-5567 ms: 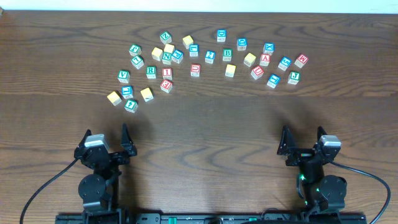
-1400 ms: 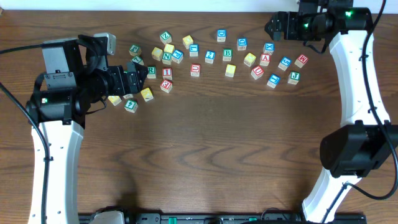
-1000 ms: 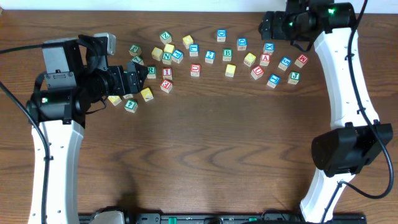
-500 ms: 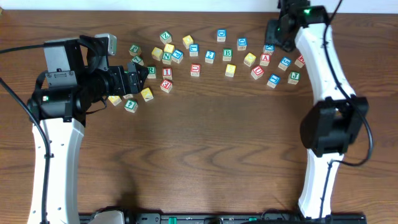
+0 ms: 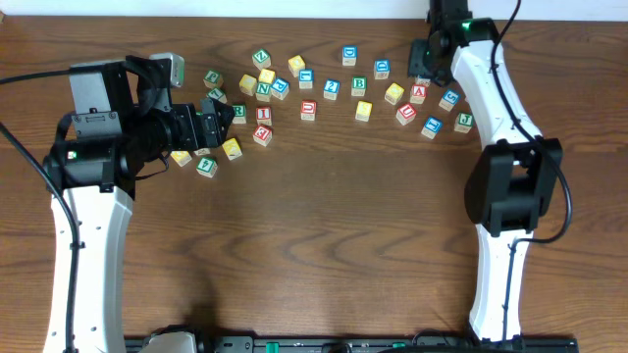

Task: Spell out AI2
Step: 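Swing the right arm over the blocks toward the red A block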

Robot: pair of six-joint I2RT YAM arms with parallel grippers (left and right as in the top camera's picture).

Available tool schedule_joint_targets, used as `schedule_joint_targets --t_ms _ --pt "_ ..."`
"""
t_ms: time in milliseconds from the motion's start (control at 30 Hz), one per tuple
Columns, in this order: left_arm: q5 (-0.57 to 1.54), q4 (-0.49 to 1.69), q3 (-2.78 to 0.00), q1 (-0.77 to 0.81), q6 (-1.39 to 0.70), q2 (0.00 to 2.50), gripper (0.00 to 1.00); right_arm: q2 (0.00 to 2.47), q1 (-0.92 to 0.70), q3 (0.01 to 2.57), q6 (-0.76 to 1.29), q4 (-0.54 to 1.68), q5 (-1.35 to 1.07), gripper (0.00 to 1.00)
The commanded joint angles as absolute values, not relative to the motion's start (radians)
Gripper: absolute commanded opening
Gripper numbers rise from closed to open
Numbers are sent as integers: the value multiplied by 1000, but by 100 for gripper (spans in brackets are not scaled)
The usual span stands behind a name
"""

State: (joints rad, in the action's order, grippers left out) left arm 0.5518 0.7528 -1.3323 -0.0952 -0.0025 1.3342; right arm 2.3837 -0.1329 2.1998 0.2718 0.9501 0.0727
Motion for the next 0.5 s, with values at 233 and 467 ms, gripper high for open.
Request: schedule_joint_targets --t_ms 233,467 --pt "565 756 -1352 -94 4 1345 97 2465 -145 2204 223 960 84 58" --pt "565 755 -1352 -94 4 1346 98 2488 -142 2202 204 950 87 55"
